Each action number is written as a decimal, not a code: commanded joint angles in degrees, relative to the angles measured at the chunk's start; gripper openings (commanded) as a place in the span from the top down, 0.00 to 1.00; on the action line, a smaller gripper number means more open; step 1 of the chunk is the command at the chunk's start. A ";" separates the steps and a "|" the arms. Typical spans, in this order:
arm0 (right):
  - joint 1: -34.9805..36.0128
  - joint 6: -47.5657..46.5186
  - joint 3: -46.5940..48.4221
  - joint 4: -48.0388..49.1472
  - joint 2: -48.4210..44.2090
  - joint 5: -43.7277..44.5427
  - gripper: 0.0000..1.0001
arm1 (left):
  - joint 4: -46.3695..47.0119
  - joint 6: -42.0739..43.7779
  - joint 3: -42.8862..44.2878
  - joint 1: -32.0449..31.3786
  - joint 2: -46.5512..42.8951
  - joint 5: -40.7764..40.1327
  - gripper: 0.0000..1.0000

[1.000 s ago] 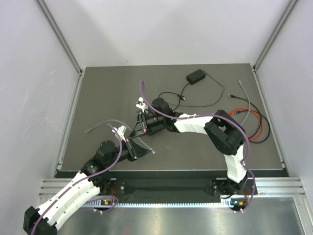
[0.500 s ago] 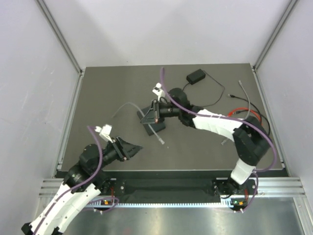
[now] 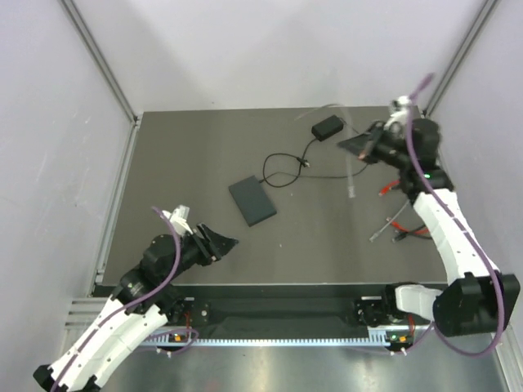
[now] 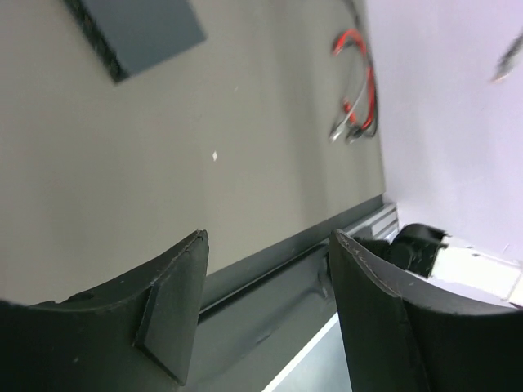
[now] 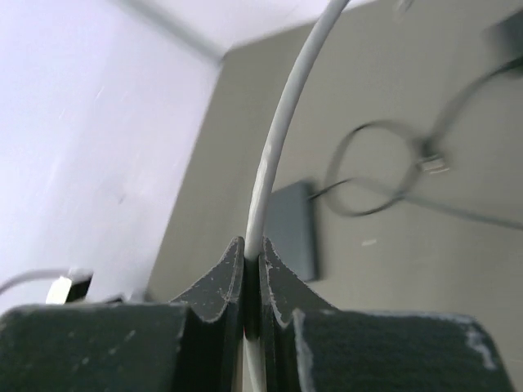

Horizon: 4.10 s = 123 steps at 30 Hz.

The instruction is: Pull the plug from the switch port

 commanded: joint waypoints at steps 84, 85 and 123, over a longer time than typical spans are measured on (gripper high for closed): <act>37.06 -6.47 6.07 18.02 44.37 7.01 0.65 | -13.54 -2.97 19.39 -0.03 18.94 -16.18 0.39; 38.04 -6.12 5.72 18.54 43.93 6.92 0.64 | -13.27 -2.88 19.66 -0.03 19.56 -16.10 0.39; 29.78 32.38 -8.87 53.79 48.14 16.58 0.67 | 7.02 14.87 24.41 19.04 60.79 -6.01 0.52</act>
